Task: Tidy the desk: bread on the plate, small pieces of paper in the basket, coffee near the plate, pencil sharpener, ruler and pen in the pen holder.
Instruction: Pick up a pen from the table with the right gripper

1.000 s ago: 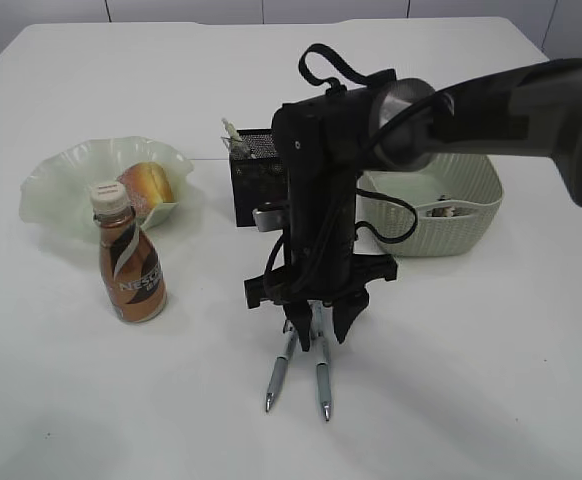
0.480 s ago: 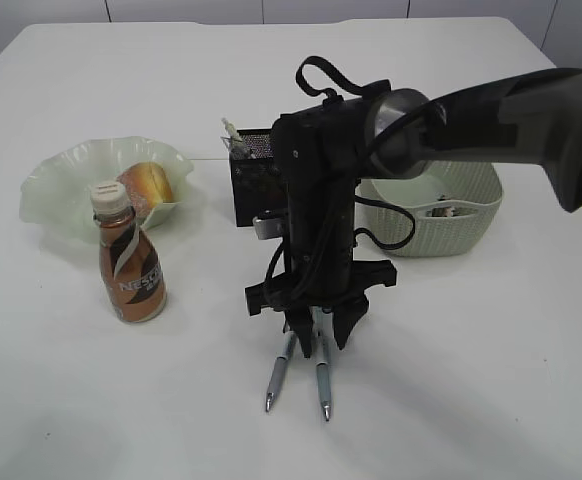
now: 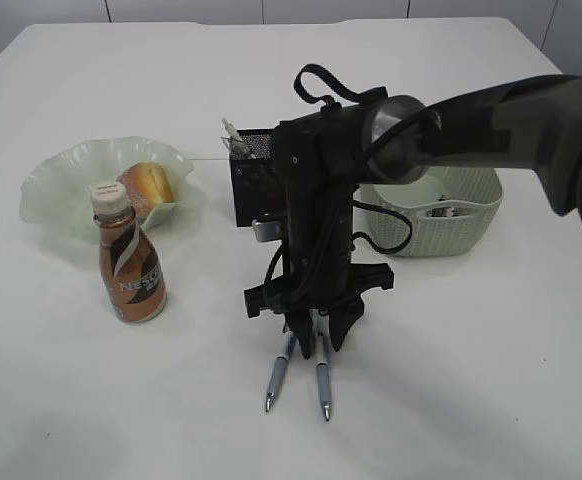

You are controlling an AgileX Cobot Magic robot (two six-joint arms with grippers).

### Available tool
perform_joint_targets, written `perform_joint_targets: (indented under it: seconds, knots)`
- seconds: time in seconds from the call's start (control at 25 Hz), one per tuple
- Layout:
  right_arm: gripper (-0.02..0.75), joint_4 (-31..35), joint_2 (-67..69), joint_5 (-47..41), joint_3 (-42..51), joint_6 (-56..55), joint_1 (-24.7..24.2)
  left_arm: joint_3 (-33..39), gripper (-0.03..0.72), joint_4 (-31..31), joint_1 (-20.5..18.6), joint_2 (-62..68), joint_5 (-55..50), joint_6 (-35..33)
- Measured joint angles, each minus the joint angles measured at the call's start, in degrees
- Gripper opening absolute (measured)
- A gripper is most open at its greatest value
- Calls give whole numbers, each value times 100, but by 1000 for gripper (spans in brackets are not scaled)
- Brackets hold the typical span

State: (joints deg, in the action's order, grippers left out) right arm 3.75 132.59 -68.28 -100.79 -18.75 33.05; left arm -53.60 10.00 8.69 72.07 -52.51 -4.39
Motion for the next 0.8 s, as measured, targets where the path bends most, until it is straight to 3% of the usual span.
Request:
perform_joint_targets:
  seconds: [0.2, 0.52, 0.8]
  knots:
    - [270, 21, 41, 0, 0, 0, 0, 12, 307, 0, 0, 0, 0, 0]
    - [80, 1, 41, 11, -10, 0, 0, 12, 307, 8, 0, 0, 0, 0]
    - [63, 64, 2, 0, -9, 528, -24, 12, 307, 8, 0, 0, 0, 0]
